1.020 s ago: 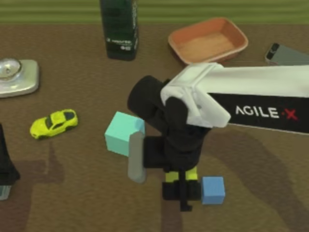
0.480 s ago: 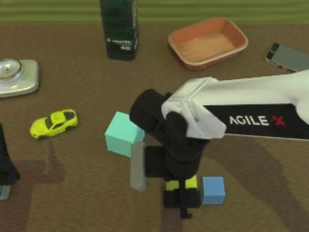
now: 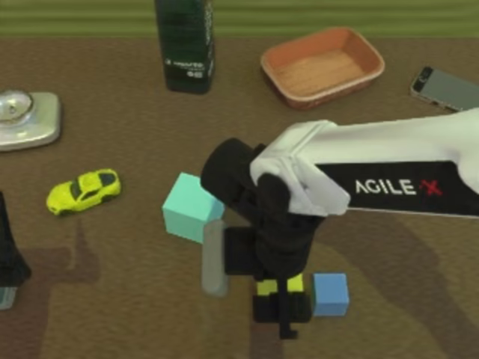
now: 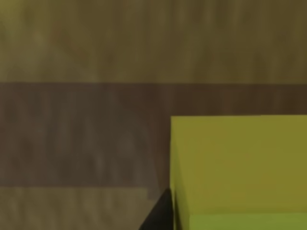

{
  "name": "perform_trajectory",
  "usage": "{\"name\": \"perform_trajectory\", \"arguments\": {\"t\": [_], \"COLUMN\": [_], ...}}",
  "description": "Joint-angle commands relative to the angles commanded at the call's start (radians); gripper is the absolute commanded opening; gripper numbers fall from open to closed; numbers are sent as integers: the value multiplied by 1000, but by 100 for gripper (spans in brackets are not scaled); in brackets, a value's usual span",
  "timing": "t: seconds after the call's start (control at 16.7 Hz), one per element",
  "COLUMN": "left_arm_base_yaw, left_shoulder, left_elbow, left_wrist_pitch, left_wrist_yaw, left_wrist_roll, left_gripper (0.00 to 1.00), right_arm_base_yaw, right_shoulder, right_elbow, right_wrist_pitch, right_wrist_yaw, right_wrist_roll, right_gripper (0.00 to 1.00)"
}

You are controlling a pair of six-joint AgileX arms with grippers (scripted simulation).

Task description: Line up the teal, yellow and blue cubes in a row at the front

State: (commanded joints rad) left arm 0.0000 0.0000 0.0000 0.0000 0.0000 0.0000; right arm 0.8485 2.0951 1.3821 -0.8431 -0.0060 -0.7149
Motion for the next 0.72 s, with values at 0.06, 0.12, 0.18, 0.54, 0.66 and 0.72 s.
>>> {"name": "perform_trajectory", "arguments": {"t": [0.06, 0.12, 0.18, 0.54, 0.66, 0.72], "left_arm_base_yaw": [0, 0, 0, 0, 0, 0], "left_shoulder": [0, 0, 0, 0, 0, 0], "left_elbow": [0, 0, 0, 0, 0, 0], "left_wrist_pitch": [0, 0, 0, 0, 0, 0], "left_wrist_yaw": [0, 0, 0, 0, 0, 0], "left_wrist_roll": [0, 0, 0, 0, 0, 0], "left_gripper": [100, 100, 100, 100, 100, 100], "right_arm_base_yaw": [0, 0, 0, 0, 0, -1], "right_shoulder": [0, 0, 0, 0, 0, -1], "right_elbow": [0, 0, 0, 0, 0, 0], "right_wrist_pitch": [0, 0, 0, 0, 0, 0], "right_wrist_yaw": [0, 0, 0, 0, 0, 0], "right_wrist_roll": [0, 0, 0, 0, 0, 0], "right_gripper": [83, 90, 98, 100, 100, 100]}}
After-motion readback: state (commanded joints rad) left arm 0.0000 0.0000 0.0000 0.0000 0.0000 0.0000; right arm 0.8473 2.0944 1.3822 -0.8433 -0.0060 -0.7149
